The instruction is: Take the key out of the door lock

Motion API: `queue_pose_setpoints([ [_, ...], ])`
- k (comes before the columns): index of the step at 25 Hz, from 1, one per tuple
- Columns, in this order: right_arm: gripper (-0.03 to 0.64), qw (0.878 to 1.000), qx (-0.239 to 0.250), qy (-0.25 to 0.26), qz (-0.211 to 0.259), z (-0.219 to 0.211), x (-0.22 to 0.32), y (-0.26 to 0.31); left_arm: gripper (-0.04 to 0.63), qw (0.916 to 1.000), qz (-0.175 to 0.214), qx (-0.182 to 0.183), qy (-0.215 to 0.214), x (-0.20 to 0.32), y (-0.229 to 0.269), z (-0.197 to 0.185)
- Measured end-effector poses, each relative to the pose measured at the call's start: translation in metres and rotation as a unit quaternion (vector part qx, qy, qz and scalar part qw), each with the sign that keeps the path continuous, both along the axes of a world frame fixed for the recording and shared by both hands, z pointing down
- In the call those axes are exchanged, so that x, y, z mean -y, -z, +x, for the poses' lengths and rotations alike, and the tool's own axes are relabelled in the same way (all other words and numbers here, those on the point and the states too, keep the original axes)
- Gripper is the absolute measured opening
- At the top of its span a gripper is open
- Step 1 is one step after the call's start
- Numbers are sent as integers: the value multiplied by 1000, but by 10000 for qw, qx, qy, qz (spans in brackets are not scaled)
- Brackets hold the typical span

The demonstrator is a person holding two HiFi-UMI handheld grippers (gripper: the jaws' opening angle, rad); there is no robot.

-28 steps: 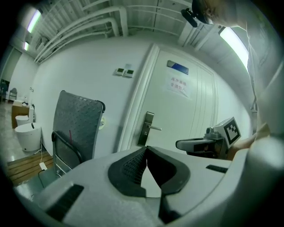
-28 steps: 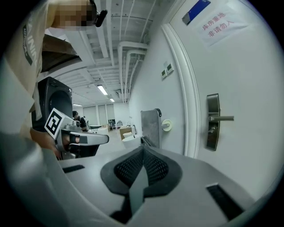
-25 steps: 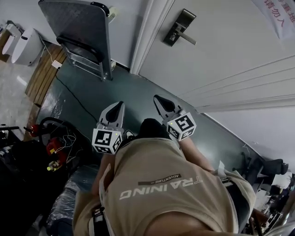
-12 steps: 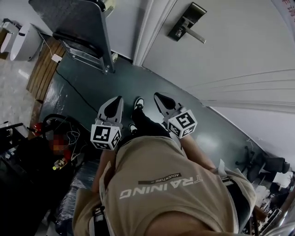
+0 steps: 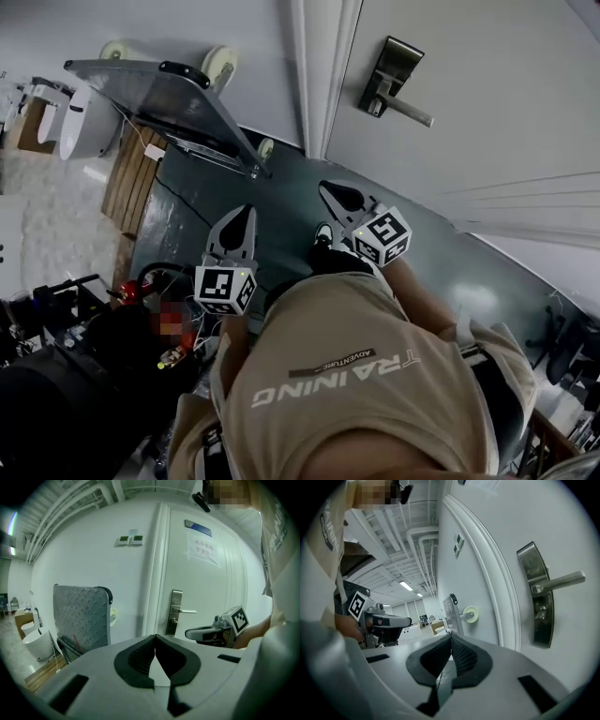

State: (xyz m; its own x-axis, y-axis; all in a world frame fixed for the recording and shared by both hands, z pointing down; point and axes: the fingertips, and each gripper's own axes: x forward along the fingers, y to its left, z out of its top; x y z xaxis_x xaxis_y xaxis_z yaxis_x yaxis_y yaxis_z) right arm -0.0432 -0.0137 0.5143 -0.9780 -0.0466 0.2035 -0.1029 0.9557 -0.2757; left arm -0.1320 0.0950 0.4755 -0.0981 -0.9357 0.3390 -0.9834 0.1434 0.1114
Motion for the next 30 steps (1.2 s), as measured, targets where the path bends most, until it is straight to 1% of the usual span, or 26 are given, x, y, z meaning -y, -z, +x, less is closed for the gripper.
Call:
queue_pose_setpoints([
  [3, 14, 9998, 79, 46, 173, -8, 28, 5, 9, 9999, 36, -38, 110, 23, -4, -12],
  [5, 14, 9995, 79, 52, 286, -9, 44, 5, 9, 10000, 29, 17, 8, 44, -6, -13],
  [6, 14, 9995, 45, 56, 308, -8, 50, 3, 9, 9999, 92, 17, -60, 56, -3, -11],
  [9, 14, 9994, -208, 69, 276, 4, 64, -10, 9, 9987, 380, -272, -181, 82, 9, 0],
  [11, 14, 9991, -317, 66, 280, 13, 72, -15, 9, 9981, 427, -369, -246, 92, 16, 4],
  [14, 15, 9993, -237, 0, 279, 18, 85, -16, 9, 9990, 252, -270, -243, 102, 16, -2],
  [17, 14, 9995, 40, -157, 273, 22, 99, -17, 9, 9987, 155, -414, -253, 113, 12, -3],
  [19, 15, 9993, 115, -269, 233, 29, 104, -21, 9, 9984, 54, -403, -381, 118, 9, 4],
  [22, 14, 9985, 143, -515, 122, 39, 105, -27, 9, 9976, -151, -202, -646, 130, 4, 8],
  [24, 14, 9977, 134, -655, 77, 48, 104, -30, 9, 9965, -160, -189, -804, 145, 2, 8],
  [26, 15, 9970, 2, -775, 78, 59, 106, -39, 9, 9949, -37, -290, -962, 162, 4, 13],
  [27, 14, 9963, -87, -854, 90, 66, 108, -43, 9, 9935, 80, -400, -1067, 171, 7, 17],
  [29, 15, 9939, -258, -1063, 163, 78, 116, -47, 9, 9890, 342, -646, -1290, 187, 13, 23],
  [30, 15, 9925, -322, -1162, 210, 82, 119, -46, 9, 9872, 418, -693, -1371, 192, 13, 24],
])
